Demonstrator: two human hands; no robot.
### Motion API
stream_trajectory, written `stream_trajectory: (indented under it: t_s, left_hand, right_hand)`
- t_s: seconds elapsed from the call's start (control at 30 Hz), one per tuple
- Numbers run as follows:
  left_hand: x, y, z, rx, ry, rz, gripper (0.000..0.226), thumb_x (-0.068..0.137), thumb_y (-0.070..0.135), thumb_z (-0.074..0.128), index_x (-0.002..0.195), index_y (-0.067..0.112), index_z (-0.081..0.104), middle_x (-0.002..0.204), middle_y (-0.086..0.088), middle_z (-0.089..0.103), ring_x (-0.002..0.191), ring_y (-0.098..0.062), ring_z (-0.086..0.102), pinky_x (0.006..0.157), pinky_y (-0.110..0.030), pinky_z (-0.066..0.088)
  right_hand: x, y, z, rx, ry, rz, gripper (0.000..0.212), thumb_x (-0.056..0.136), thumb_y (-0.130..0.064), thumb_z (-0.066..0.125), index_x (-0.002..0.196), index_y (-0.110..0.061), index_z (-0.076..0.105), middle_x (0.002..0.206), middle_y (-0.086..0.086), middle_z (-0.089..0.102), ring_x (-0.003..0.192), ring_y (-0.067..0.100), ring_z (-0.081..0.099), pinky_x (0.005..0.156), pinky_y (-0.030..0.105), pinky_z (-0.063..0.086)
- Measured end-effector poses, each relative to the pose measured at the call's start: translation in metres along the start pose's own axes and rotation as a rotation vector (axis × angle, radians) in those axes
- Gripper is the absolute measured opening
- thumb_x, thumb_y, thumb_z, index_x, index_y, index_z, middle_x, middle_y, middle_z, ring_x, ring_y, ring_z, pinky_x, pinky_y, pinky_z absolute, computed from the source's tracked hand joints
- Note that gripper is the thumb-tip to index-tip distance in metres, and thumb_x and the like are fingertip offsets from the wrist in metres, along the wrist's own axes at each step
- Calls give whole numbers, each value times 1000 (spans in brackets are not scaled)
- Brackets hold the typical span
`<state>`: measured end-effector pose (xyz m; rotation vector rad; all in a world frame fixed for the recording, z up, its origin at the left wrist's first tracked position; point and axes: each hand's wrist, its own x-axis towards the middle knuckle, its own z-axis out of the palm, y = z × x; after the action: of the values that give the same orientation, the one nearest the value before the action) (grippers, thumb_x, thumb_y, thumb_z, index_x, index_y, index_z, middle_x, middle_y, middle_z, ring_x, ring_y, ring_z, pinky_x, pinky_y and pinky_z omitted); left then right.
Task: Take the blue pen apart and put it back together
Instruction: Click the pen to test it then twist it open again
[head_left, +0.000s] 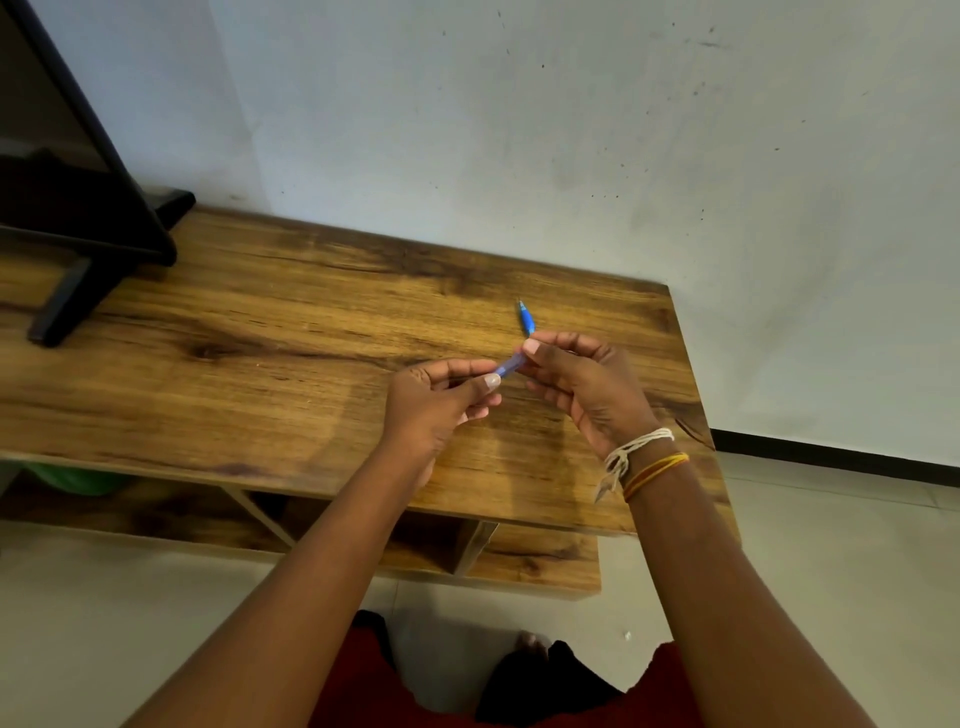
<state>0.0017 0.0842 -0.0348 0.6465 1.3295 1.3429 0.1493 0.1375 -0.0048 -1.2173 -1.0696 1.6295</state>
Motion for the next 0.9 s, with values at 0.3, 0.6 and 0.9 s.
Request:
stream_trajectory:
  t_s: [0.3, 0.6, 0.9]
  left_hand:
    - [0, 1, -3, -25, 8, 9, 13, 78, 2, 73, 89, 8, 73, 78, -7, 75, 67, -13, 72, 71, -27, 59]
    - [1, 0, -4, -104, 20, -12, 12, 78, 2, 73, 86, 11, 74, 76, -7, 76, 71, -15, 73, 69, -25, 58]
    - [0, 1, -4, -42, 51, 32, 12, 77, 5, 75, 87, 12, 74, 79, -7, 76, 69, -14, 73, 70, -27, 60]
  right_hand:
    - [-2, 2, 9, 6, 14, -28, 6, 84, -3, 70, 84, -8, 66, 99, 21, 73, 80, 20, 74, 65, 25, 58]
    - [-1, 10, 22, 15, 113, -80, 11, 86, -2, 68, 94, 4, 65, 102, 25, 71, 78, 23, 72, 73, 33, 59]
    - [6, 16, 26, -124, 152, -169, 4, 86, -2, 69, 82, -4, 68, 84, 17, 73, 66, 16, 73, 61, 25, 59]
